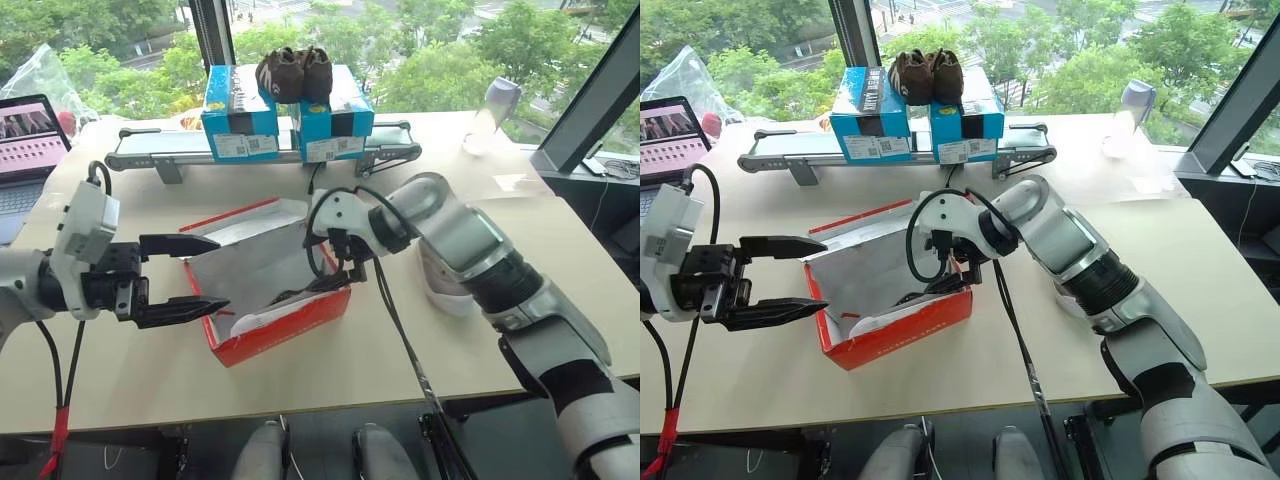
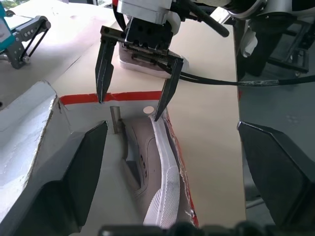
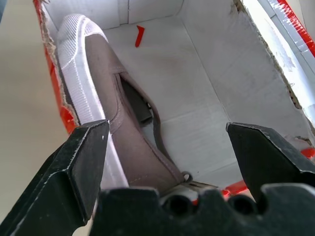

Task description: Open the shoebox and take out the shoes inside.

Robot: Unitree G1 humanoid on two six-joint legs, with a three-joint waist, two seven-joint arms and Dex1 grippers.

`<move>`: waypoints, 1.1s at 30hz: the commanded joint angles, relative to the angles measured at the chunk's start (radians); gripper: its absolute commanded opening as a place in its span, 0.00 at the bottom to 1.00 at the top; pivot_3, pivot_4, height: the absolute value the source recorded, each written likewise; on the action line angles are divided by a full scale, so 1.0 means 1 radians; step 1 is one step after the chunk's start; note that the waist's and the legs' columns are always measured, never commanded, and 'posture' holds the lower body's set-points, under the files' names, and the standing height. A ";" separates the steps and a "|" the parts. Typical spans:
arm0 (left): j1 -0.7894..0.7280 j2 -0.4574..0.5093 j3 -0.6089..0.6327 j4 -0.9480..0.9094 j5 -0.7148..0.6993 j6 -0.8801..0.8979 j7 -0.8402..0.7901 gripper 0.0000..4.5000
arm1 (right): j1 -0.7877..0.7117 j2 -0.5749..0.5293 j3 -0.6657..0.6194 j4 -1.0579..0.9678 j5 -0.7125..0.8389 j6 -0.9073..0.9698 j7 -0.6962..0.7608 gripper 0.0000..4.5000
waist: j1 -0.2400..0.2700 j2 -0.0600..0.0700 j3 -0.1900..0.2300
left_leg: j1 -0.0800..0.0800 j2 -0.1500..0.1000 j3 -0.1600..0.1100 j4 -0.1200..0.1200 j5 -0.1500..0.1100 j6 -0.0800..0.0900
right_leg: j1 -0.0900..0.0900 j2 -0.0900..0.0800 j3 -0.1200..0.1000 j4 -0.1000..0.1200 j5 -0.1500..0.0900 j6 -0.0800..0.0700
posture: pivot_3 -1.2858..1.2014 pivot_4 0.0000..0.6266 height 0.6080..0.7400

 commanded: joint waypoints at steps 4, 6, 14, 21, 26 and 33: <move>0.010 0.001 0.053 -0.034 -0.019 0.001 0.016 1.00 | 0.012 -0.009 -0.008 -0.043 -0.035 -0.027 0.073 0.99 | 0.000 0.000 0.000 | 0.000 0.000 0.000 0.000 0.000 0.000 | 0.000 0.000 0.000 0.000 0.000 0.000 | 0.52 0.24 1.00; 0.013 0.000 0.057 -0.037 -0.020 0.002 0.018 1.00 | 0.017 -0.007 -0.014 -0.050 -0.040 -0.023 0.083 0.99 | -0.001 0.000 0.000 | 0.000 0.000 0.000 0.000 0.000 0.000 | 0.000 0.000 0.000 0.000 0.000 0.000 | 0.52 0.24 1.00; 0.025 -0.001 0.065 -0.048 -0.021 0.004 0.023 1.00 | 0.035 0.006 -0.005 -0.058 -0.061 -0.022 0.096 0.99 | -0.003 0.000 0.000 | 0.001 0.000 0.000 0.000 0.000 0.000 | 0.000 0.001 0.000 0.000 0.000 0.000 | 0.52 0.24 1.00; 0.034 -0.004 0.067 -0.053 -0.020 0.001 0.032 1.00 | 0.039 0.035 0.020 -0.047 -0.085 -0.053 0.132 0.99 | -0.003 0.000 0.000 | 0.001 0.000 0.000 0.000 0.000 0.000 | 0.000 0.000 0.000 0.000 0.000 0.000 | 0.52 0.24 1.00; 0.039 -0.007 0.068 -0.060 -0.022 0.000 0.043 1.00 | 0.014 0.087 0.045 0.023 -0.113 -0.112 0.153 0.99 | -0.006 0.000 0.000 | 0.001 0.000 0.000 0.000 0.000 0.000 | 0.000 0.001 0.000 0.000 0.000 -0.001 | 0.52 0.24 1.00; 0.070 -0.021 0.097 -0.093 -0.033 0.013 0.067 1.00 | -0.026 0.179 0.077 0.212 -0.169 -0.234 0.191 0.99 | -0.008 0.000 0.000 | 0.003 0.001 0.000 0.000 -0.001 -0.001 | 0.001 0.001 0.000 0.001 0.001 -0.001 | 0.52 0.24 1.00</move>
